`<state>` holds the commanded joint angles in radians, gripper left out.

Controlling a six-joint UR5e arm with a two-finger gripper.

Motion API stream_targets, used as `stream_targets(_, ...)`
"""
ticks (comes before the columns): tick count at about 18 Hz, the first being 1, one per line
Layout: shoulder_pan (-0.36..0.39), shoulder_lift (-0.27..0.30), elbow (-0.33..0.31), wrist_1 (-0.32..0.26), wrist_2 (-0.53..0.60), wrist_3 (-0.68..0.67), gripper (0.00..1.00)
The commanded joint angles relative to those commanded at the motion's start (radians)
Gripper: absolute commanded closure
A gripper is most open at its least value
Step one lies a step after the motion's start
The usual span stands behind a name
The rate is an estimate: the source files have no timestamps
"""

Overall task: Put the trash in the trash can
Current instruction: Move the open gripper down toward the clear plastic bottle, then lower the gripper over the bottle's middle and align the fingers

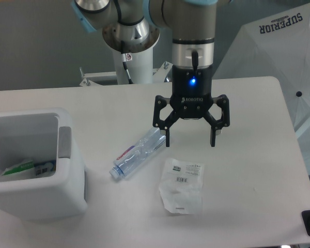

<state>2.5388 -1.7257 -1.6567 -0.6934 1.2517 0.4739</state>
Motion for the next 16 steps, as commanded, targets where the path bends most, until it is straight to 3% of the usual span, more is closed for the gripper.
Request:
stream_targets(2,-0.005,-0.011,-0.006,-0.014,0.003,0.064,0.00)
stream_targets(8,-0.018,-0.029,-0.110,-0.061,0.003,0.377,0.00)
stream_targets(10,-0.020,-0.019,-0.143,-0.118,0.005,0.454,0.00)
stream_targets(13,-0.028,0.011,-0.178,-0.256,0.060,0.523,0.00)
stream_targets(16,-0.063,0.000,-0.189,-0.311,0.101,0.528,0.00)
